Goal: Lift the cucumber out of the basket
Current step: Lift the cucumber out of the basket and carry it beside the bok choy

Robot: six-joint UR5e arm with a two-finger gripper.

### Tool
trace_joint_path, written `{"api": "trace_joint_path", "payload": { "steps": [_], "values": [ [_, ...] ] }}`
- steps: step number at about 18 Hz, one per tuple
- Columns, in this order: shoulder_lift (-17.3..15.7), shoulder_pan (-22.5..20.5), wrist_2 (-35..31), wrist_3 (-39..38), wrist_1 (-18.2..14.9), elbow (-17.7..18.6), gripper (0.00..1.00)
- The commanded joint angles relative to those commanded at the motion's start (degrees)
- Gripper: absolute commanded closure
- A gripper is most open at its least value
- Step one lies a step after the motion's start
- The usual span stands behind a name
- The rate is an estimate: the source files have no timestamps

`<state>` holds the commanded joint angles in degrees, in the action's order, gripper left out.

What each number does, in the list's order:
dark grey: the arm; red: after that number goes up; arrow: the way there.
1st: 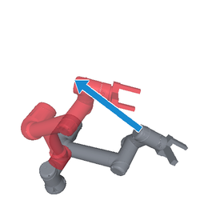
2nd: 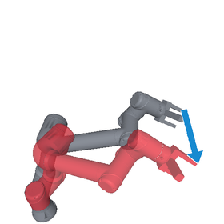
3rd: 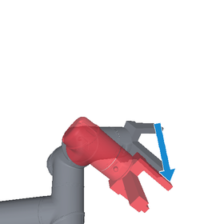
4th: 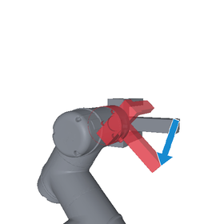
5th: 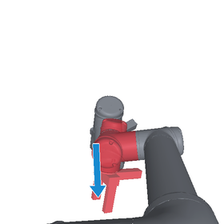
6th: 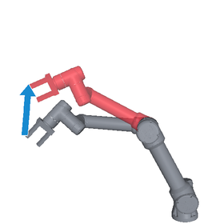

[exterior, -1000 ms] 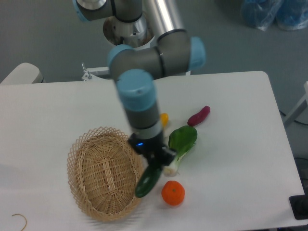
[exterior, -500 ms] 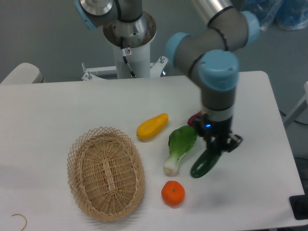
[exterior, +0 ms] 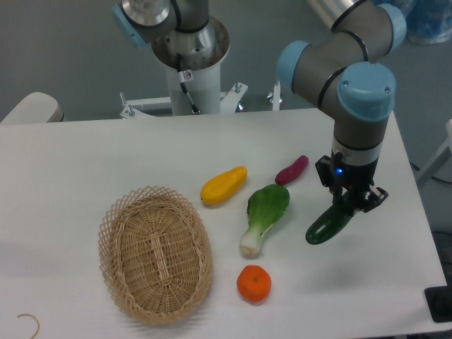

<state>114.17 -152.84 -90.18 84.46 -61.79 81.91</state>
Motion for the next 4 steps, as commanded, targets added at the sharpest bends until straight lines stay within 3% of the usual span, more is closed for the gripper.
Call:
{"api": "trace_joint_path", "payload": {
  "steps": [4],
  "values": [
    [0.0, 0.0, 0.0, -0.09, 0.0, -0.26, 0.9]
  ]
}}
